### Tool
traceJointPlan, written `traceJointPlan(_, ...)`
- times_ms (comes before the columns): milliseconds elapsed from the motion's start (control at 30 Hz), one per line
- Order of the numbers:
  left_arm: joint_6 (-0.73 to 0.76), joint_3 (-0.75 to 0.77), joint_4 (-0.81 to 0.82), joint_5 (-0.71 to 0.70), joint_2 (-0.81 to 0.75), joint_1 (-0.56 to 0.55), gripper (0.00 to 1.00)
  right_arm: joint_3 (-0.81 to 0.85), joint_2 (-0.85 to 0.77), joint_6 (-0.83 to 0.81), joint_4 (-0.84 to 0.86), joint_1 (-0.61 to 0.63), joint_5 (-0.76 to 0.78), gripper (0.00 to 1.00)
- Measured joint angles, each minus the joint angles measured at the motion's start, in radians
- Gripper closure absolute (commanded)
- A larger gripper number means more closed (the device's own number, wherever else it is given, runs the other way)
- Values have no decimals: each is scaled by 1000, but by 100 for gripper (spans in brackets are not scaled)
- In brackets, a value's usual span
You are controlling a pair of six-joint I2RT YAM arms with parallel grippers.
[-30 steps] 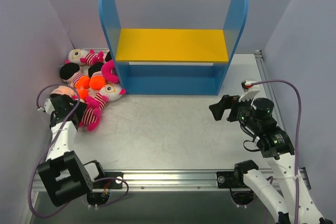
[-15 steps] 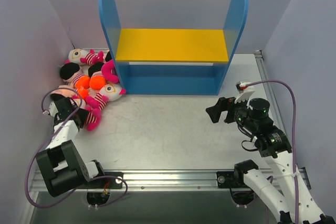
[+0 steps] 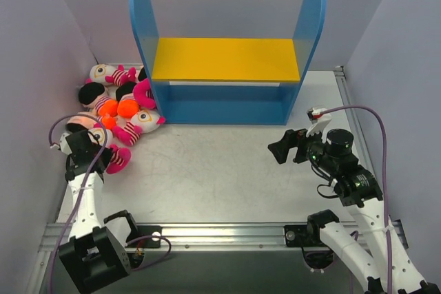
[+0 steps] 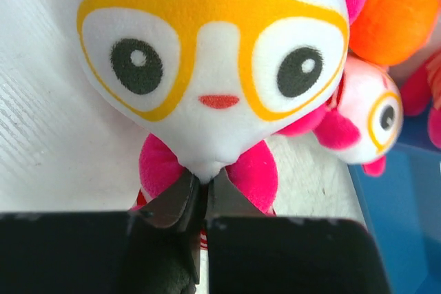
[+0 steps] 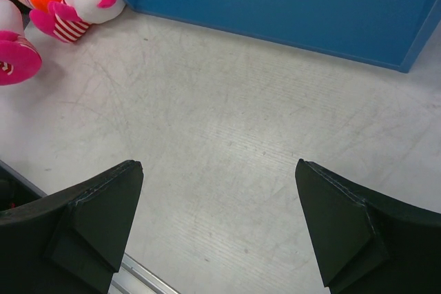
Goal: Place and organize the stuffed toys onto the shelf
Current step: Grab a stuffed toy with the left arm, then pass the stuffed toy from the left arm to the right
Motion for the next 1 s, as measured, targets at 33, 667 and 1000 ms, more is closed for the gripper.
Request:
traceJointPlan(33, 16, 15, -28, 2, -25, -7, 97, 0, 0, 0, 0, 0, -8, 0)
traceJointPlan(667, -2, 178, -230, -97, -15, -876, 97, -26, 143, 108, 112, 207, 39, 1)
traceJointPlan(1000, -110, 280, -115, -250, 235, -1140, 97, -116, 226, 288, 344, 572, 263, 7)
